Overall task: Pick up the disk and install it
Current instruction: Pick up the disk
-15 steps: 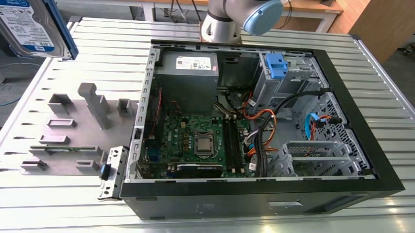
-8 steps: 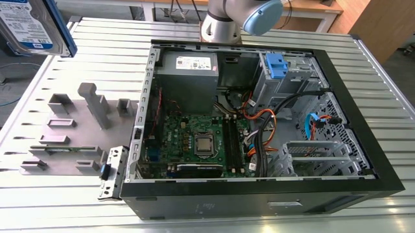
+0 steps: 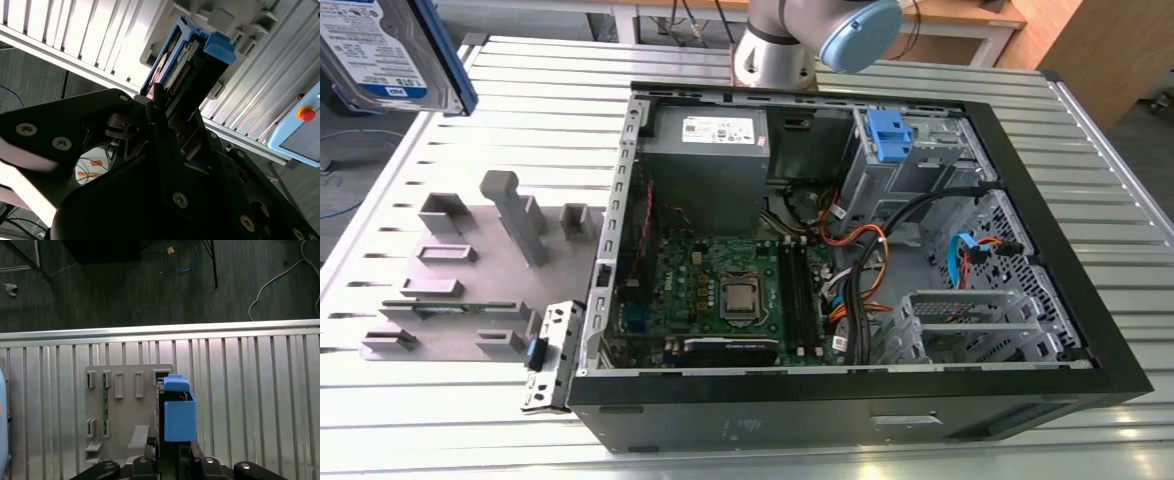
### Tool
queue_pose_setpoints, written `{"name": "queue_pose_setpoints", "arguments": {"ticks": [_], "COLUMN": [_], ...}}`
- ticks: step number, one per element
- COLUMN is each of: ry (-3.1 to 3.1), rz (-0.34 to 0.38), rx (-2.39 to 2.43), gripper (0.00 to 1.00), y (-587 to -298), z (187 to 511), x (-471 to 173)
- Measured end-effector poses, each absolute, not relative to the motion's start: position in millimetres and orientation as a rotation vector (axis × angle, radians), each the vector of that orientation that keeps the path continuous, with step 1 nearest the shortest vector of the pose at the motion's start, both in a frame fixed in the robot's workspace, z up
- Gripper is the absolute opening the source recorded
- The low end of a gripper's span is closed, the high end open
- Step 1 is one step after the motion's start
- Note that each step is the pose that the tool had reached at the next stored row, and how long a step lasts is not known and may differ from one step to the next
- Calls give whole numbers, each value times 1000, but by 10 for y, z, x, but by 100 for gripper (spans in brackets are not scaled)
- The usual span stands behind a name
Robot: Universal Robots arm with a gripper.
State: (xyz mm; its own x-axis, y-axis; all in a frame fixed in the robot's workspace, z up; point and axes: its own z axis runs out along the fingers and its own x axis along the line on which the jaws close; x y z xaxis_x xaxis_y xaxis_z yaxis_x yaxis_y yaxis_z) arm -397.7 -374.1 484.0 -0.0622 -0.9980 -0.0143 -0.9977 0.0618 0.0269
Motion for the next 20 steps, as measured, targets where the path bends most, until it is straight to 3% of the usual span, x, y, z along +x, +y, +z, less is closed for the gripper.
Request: {"name": "queue_pose_setpoints", "arguments": {"ticks": [20], "ry": [-2283], "rz": [-46], "rx": [2146], "gripper": [35], "y": [-3741], "z": [4926], "x": [-3977]}}
